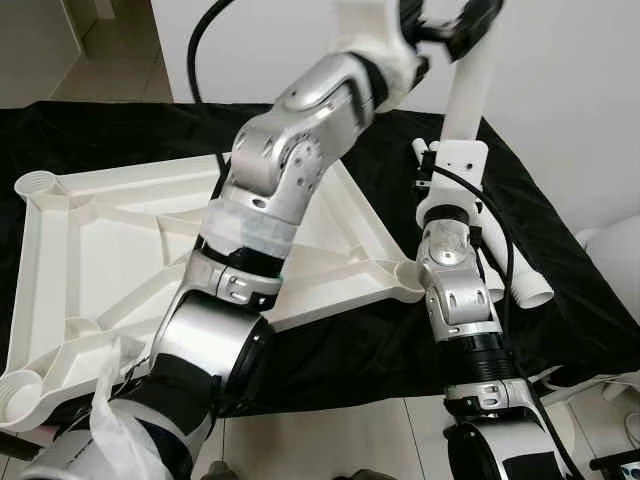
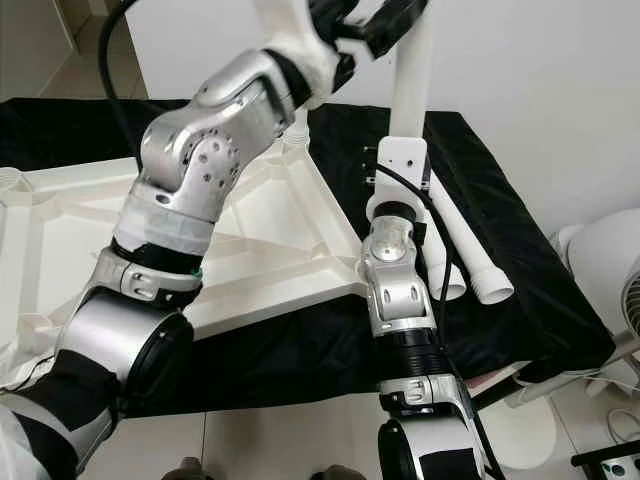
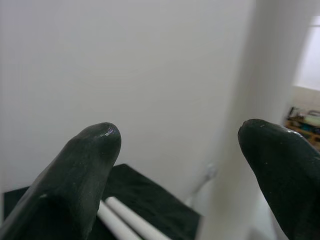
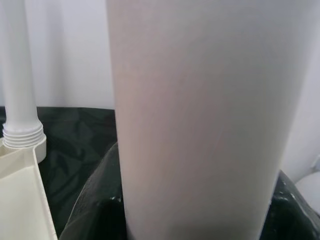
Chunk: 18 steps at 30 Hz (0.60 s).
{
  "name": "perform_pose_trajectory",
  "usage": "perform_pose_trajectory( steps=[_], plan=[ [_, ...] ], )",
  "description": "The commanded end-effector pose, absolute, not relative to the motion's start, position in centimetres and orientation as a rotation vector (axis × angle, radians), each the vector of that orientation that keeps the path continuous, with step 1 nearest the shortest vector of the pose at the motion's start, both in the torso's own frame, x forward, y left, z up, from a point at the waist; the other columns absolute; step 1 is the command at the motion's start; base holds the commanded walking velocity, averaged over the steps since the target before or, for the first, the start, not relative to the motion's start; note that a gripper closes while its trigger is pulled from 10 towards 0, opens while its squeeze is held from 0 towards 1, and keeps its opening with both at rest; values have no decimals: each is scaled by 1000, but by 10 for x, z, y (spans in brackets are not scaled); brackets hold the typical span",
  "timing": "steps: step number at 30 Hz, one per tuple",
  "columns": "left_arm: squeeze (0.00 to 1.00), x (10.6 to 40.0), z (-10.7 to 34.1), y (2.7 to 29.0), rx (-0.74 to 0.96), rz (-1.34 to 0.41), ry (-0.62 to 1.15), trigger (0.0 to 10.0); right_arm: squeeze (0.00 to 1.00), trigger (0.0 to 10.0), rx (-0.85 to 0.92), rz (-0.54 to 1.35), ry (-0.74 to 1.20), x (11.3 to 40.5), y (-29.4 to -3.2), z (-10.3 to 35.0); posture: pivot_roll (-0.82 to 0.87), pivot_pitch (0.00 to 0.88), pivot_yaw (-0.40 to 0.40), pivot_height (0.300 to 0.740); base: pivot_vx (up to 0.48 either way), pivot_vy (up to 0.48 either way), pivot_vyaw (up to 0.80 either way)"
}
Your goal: Building children table
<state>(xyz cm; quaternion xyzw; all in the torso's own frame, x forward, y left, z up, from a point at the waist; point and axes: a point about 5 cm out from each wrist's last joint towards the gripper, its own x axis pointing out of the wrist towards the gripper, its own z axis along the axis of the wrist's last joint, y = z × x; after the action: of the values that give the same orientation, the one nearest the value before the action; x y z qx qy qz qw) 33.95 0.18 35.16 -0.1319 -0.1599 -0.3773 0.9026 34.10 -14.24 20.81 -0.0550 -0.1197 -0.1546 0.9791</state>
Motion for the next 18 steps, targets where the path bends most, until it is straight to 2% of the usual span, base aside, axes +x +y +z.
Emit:
perform_pose_trajectory(
  steps=[1, 7, 18],
  plan=[
    [0, 340, 348, 1, -236, -802, -339, 10000, 0, 10000, -100, -323, -248, 339, -150, 210, 26, 0, -50, 740, 0, 0, 0],
    [0, 347, 338, 16, -217, -732, -317, 10000, 0, 10000, -101, -347, -243, 334, -159, 208, 32, 0, -63, 740, 0, 0, 0],
    [0, 345, 327, 23, -187, -701, -319, 10000, 0, 10000, -90, -333, -251, 330, -163, 208, 32, 0, -79, 740, 0, 0, 0]
  ],
)
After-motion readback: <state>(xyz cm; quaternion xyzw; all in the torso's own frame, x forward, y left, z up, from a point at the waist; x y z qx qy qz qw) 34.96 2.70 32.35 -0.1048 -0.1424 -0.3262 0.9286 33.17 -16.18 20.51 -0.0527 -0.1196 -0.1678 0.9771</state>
